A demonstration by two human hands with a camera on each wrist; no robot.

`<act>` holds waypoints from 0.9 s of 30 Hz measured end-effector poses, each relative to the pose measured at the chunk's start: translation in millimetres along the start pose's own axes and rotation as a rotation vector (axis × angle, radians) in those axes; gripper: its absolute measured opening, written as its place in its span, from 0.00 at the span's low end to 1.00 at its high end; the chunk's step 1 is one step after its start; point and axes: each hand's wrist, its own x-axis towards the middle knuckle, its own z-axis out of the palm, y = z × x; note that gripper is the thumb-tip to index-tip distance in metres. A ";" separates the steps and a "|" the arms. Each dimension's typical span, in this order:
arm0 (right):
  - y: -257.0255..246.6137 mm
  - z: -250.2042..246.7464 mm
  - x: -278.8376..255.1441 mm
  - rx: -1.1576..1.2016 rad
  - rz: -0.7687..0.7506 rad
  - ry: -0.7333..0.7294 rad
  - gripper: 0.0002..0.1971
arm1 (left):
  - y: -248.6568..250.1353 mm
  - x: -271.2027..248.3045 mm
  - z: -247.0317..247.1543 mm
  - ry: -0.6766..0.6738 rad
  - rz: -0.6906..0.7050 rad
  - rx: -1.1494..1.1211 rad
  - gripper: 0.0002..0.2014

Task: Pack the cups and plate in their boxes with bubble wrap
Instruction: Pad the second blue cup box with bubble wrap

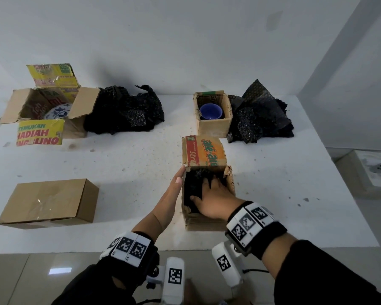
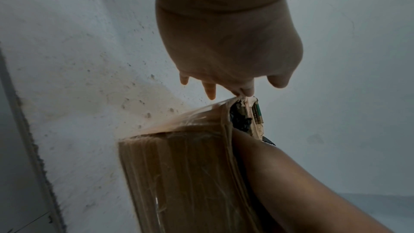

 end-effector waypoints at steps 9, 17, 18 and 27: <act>2.7 3.5 -23.8 -0.094 -0.363 0.440 0.35 | -0.3 -2.2 -2.1 -0.005 0.015 -0.006 0.31; 4.3 14.0 -2.9 -0.213 -0.377 0.093 0.32 | 0.4 -4.0 -1.6 -0.004 -0.003 -0.017 0.29; 3.1 11.1 -0.5 -0.236 -0.369 0.063 0.32 | 0.4 -3.7 -1.1 0.000 -0.003 -0.017 0.30; -3.2 -2.7 11.2 -0.267 -0.350 -0.093 0.34 | 5.4 -4.6 1.7 0.027 -0.008 -0.013 0.24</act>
